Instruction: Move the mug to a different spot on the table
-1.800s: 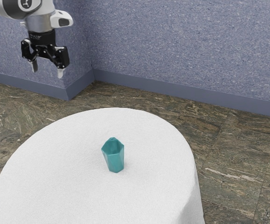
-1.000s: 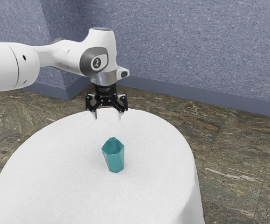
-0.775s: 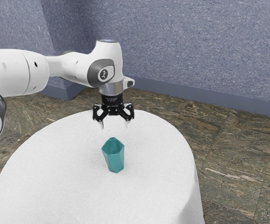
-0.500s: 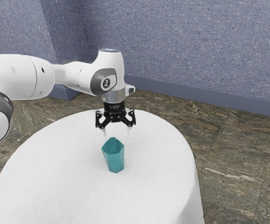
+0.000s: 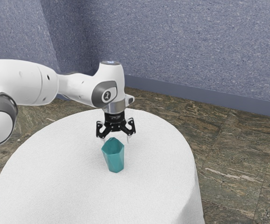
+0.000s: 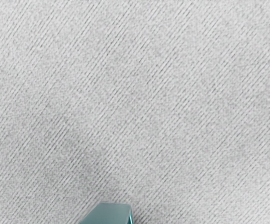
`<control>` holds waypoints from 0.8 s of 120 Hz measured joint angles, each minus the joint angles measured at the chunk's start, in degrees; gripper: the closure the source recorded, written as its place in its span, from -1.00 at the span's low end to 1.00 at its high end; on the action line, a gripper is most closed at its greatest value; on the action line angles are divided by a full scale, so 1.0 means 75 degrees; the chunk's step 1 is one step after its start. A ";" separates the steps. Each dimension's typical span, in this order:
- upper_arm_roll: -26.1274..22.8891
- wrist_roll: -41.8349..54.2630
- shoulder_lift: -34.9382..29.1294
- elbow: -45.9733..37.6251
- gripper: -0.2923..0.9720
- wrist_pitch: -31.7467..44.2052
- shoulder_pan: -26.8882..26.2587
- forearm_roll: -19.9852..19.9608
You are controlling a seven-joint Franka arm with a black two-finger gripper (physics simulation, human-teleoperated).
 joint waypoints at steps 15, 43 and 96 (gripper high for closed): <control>0.0000 -0.0031 0.0071 -0.0011 -0.54 0.0123 0.0006 -0.0001; 0.0000 -0.0023 0.0207 0.0002 -0.54 0.0266 0.0036 -0.0009; 0.0000 0.0114 0.0273 0.0044 -0.54 -0.0125 0.0099 -0.0051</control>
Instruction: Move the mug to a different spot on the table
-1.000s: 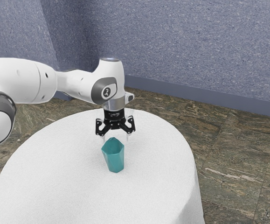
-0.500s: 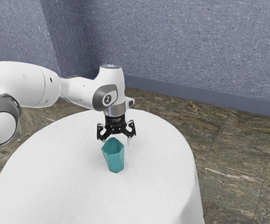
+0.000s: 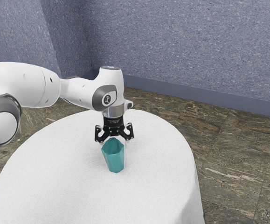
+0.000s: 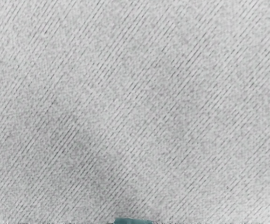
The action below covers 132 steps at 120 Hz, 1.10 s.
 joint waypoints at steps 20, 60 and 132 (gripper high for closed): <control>0.0000 0.0029 0.0016 0.0000 -0.54 -0.0114 0.0005 -0.0023; 0.0000 0.0129 0.0025 0.0039 -0.20 -0.0180 0.0007 0.0024; 0.0007 0.0302 -0.0034 0.0037 0.37 -0.0207 0.0015 0.0089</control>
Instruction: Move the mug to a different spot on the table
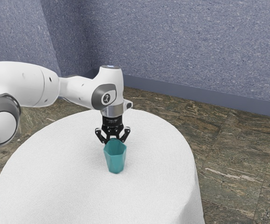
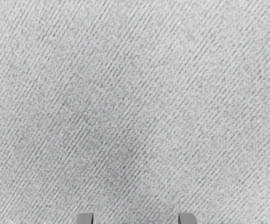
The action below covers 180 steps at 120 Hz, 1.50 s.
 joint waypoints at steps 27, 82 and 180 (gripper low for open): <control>0.0016 0.0022 -0.0190 -0.0036 0.44 -0.0040 0.0001 0.0010; 0.0063 -0.0037 -0.1408 -0.1131 0.48 -0.0310 0.0103 -0.0001; 0.0408 0.1311 -0.1848 -0.1984 0.59 -0.0407 0.0948 -0.2006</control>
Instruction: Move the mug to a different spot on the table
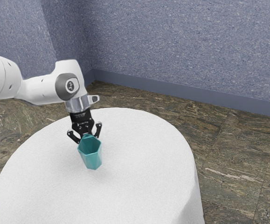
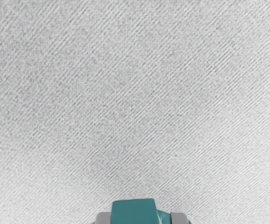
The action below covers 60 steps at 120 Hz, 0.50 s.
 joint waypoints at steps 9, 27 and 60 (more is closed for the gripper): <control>0.0008 0.0239 0.0039 -0.0001 0.59 0.0045 0.0072 -0.0167; 0.0015 0.0680 0.0170 0.0012 0.59 0.0105 0.0230 -0.0322; 0.0015 0.1340 0.0555 0.0108 0.59 0.0249 0.0563 -0.0493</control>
